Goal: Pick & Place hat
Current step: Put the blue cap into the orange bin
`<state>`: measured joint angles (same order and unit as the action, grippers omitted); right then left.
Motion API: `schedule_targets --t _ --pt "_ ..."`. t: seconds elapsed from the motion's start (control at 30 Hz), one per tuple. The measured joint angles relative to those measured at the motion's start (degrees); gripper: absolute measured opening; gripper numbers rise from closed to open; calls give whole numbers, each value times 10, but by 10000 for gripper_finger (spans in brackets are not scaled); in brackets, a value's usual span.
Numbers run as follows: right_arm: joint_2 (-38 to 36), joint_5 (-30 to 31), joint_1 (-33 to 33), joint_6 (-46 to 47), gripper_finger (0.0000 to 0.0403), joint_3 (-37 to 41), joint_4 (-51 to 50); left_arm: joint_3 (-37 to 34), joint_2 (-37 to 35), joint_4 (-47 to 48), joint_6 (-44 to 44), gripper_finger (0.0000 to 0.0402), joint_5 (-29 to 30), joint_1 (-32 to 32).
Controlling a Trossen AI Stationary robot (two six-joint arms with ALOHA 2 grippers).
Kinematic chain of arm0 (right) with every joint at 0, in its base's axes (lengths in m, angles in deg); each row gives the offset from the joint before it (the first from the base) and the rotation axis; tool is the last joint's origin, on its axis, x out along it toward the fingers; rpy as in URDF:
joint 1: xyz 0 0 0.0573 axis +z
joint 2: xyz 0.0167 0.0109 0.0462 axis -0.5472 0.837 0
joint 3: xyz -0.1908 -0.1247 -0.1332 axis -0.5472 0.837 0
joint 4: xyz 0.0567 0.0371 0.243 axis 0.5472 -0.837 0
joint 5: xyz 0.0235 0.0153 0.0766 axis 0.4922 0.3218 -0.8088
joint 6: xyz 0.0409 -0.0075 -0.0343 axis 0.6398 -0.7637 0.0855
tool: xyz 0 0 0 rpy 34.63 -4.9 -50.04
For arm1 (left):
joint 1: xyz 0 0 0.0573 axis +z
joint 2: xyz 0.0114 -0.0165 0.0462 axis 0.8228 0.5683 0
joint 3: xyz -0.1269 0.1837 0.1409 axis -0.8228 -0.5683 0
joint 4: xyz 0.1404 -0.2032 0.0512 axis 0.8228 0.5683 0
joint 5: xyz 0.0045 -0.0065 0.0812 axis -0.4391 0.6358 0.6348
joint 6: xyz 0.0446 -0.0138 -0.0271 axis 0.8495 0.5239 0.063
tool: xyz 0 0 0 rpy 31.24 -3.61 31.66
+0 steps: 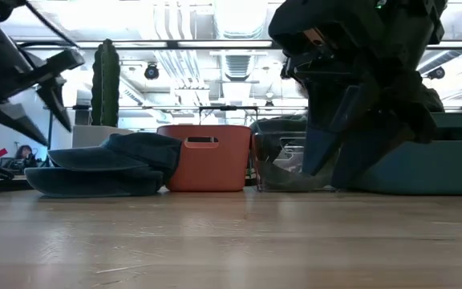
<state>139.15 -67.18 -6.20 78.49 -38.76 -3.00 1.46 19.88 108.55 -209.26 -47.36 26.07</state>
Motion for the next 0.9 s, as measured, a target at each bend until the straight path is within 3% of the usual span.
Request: schedule_targets --t 0.23,0.47,0.77,0.9 --pt "0 0 -6 6 203 12 0 -6 -3 25 -19 181 -15 0" --pt "0 -12 -10 7 203 18 2 -48 -1 -20 -46 181 2 1" --pt "0 -17 -10 17 203 17 6 -124 1 -214 -32 181 159 3" --pt "0 -26 -10 20 203 17 10 -162 2 -308 -17 181 196 4"
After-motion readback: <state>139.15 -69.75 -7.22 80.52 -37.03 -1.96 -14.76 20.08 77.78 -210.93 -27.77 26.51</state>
